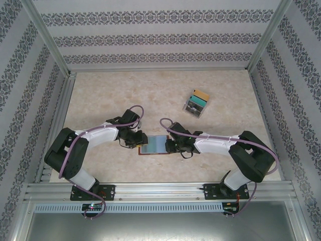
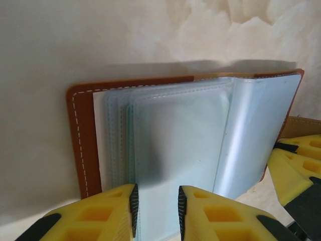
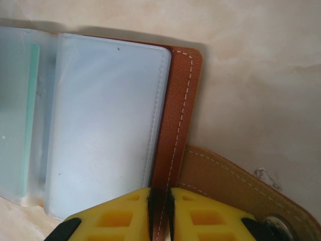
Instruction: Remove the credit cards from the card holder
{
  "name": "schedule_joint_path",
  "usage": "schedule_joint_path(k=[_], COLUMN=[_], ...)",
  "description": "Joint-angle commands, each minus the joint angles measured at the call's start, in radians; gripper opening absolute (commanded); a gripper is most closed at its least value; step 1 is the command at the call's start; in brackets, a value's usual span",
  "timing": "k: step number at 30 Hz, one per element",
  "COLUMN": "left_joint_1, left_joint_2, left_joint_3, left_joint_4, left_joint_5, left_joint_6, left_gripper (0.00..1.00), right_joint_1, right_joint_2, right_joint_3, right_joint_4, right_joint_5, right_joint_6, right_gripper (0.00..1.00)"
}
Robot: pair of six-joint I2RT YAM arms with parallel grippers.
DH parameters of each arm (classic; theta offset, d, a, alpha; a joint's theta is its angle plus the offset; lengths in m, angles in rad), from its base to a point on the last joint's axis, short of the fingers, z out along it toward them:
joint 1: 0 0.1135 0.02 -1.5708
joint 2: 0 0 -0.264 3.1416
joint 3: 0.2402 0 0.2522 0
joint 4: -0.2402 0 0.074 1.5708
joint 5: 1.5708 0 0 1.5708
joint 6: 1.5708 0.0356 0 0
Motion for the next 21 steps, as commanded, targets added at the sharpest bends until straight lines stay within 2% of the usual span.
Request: schedule_joint_path(k=[1, 9, 13, 18, 21], left_joint_1=[-0.015, -0.017, -0.019, -0.020, -0.020], left_joint_2=[0.020, 0.048, 0.042, 0.029, 0.030], left_joint_3=[0.003, -0.007, -0.012, -0.017, -0.018], left_joint_4=[-0.043, 0.008, 0.058, 0.111, 0.134], left_joint_5=[-0.027, 0.024, 0.069, 0.122, 0.143], left_joint_6=[-0.006, -0.014, -0.021, -0.030, -0.037], left_gripper=[0.29, 0.31, 0.39, 0.56, 0.61], right_joint_1=[0.014, 0.017, 0.020, 0.023, 0.024], right_joint_2=[0.022, 0.022, 0.019, 0.023, 0.025], right_joint_3=[0.007, 0.010, 0.002, 0.004, 0.007], right_joint_4=[-0.016, -0.018, -0.011, -0.012, -0.012], right_joint_5=[-0.005, -0.008, -0.007, -0.008, -0.010], right_joint_6=[0.011, 0.011, 0.021, 0.023, 0.024], right_gripper=[0.19, 0.19, 0.20, 0.20, 0.20])
